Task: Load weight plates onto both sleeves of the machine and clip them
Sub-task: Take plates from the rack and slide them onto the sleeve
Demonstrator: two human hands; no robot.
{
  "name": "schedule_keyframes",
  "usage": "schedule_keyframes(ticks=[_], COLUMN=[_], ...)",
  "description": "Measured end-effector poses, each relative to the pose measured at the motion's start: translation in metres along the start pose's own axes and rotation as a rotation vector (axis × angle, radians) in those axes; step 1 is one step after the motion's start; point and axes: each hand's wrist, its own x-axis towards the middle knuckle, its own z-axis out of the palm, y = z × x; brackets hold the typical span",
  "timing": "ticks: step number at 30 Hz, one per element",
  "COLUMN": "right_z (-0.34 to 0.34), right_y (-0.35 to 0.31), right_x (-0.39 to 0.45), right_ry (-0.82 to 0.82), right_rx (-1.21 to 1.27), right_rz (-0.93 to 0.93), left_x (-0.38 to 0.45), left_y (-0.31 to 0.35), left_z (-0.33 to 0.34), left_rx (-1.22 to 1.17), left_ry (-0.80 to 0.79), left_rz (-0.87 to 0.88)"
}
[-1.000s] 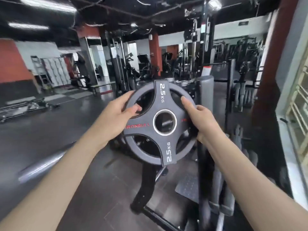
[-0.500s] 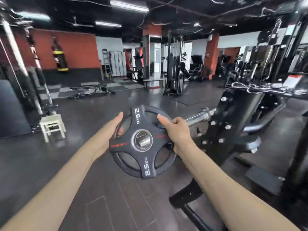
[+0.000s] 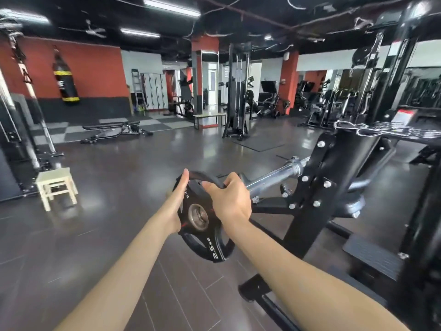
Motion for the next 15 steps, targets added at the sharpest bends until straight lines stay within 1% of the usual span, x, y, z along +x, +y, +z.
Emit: schedule_keyframes(ticks=[2, 4, 7, 12, 15], right_z=[0.008, 0.011, 0.012, 0.003, -0.014], right_y=[-0.002, -0.002, 0.002, 0.017, 0.034], right_x=[0.001, 0.007, 0.009, 0.021, 0.044], right_ry=[0.028, 0.040, 0.039, 0.113, 0.136], right_rx=[-0.059, -0.056, -0.016, -0.092, -0.073], right_rz=[-0.057, -0.066, -0.081, -0.242, -0.212], left_x=[0.005, 0.019, 0.033, 0.050, 0.062], left_y=[-0.003, -0.001, 0.004, 0.013, 0.024], left_z=[-0.001, -0.003, 0.005, 0.026, 0.042], left_rx=[-0.007, 0.006, 0.029, -0.037, 0.043], left_ry=[-0.053, -0.089, -0.090, -0.098, -0.125], left_rz=[0.021, 0.056, 0.045, 0.074, 0.055])
